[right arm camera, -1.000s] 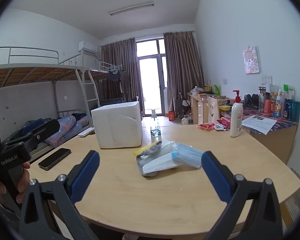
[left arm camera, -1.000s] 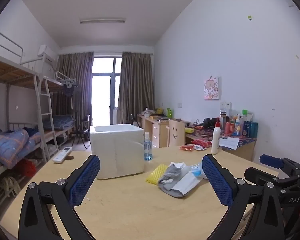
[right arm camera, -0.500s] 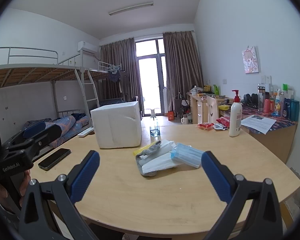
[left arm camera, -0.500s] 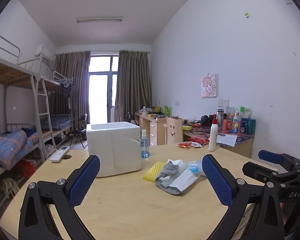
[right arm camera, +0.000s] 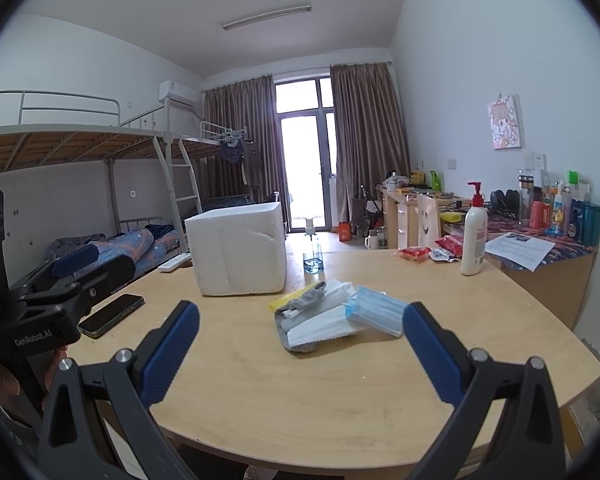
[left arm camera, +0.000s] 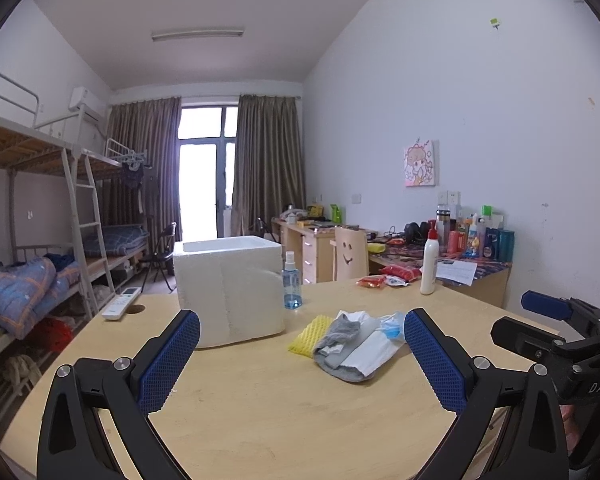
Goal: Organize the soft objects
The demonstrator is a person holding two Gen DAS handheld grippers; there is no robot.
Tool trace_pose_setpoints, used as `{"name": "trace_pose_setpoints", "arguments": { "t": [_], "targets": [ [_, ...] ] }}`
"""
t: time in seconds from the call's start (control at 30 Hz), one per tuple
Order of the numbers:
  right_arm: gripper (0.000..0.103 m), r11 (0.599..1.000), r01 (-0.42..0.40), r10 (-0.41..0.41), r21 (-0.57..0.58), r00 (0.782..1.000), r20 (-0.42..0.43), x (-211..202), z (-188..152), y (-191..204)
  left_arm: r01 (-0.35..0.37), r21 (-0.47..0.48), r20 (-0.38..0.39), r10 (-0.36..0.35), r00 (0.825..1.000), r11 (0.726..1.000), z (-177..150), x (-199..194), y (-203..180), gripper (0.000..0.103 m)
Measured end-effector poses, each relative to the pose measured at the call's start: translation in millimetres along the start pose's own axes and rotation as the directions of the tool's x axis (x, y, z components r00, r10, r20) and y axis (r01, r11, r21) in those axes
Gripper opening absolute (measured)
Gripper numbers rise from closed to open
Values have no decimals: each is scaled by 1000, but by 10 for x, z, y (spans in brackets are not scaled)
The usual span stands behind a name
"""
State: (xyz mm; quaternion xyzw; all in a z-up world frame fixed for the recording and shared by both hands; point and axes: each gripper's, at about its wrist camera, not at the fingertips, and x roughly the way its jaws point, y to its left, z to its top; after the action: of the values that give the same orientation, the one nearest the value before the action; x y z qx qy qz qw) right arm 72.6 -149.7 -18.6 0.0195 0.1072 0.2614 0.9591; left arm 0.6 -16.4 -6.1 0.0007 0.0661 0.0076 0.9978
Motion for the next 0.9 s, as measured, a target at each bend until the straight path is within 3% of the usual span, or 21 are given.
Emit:
{"name": "trace_pose_setpoints", "arguments": {
  "t": [0.9],
  "targets": [
    [103, 1000, -18, 18, -23, 1000, -12, 12, 15, 50, 9, -7, -14, -9, 1000, 1000, -26, 24, 49, 102]
  ]
}}
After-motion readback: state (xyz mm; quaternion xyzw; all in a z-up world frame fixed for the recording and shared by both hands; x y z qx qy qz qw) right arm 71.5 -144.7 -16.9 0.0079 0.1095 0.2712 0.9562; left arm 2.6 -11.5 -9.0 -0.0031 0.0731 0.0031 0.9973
